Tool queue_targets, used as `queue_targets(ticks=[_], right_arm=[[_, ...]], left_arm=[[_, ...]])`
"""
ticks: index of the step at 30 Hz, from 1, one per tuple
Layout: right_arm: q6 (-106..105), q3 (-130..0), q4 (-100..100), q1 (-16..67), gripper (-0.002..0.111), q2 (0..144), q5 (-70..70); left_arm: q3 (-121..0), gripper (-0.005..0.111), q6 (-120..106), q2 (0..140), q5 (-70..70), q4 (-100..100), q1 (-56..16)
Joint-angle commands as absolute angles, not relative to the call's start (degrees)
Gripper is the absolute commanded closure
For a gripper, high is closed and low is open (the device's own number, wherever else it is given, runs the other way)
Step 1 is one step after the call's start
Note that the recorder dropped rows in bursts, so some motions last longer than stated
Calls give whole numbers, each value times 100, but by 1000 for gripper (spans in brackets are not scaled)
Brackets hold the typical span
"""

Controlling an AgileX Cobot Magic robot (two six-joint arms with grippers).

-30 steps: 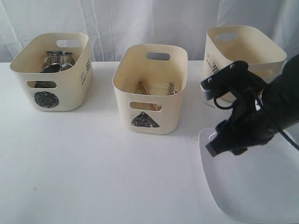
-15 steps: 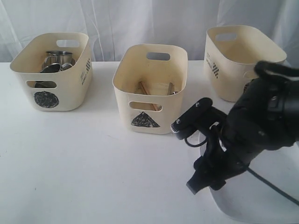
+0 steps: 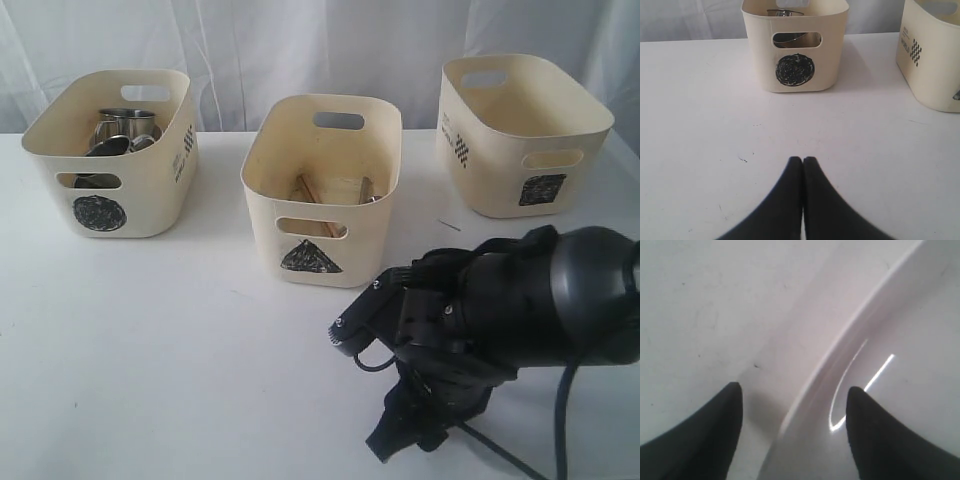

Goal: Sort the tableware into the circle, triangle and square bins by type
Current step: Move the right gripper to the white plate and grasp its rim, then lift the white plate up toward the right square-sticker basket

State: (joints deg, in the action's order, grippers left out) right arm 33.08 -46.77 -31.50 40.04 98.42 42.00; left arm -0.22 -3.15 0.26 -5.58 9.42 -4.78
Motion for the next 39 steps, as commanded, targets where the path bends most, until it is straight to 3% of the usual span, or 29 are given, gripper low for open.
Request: queue_targets(ticks=[1,6,12,14,17,39], right_arm=[[3753,-4678,-3496,4020,51,10014,4566],[3792,-4678,-3496,4020,55,10218,4738],[3940,-4678,-3355,4020,73,10354,4647],[3953,-4678,-3309,4020,82,10376,4555],[3953,-4678,-3335,4020,108,10253,4436],[3466,-4678,-3716,4111,108,7275,5394]], left_arm=[[0,107,-292,0,-557,971,-475],[0,107,-292,0,-557,971,-475],[0,107,-292,0,-557,971,-475],[0,107,-292,0,-557,971,-475],[0,107,-292,0,-557,971,-475],[0,107,-292,0,-557,971,-475]])
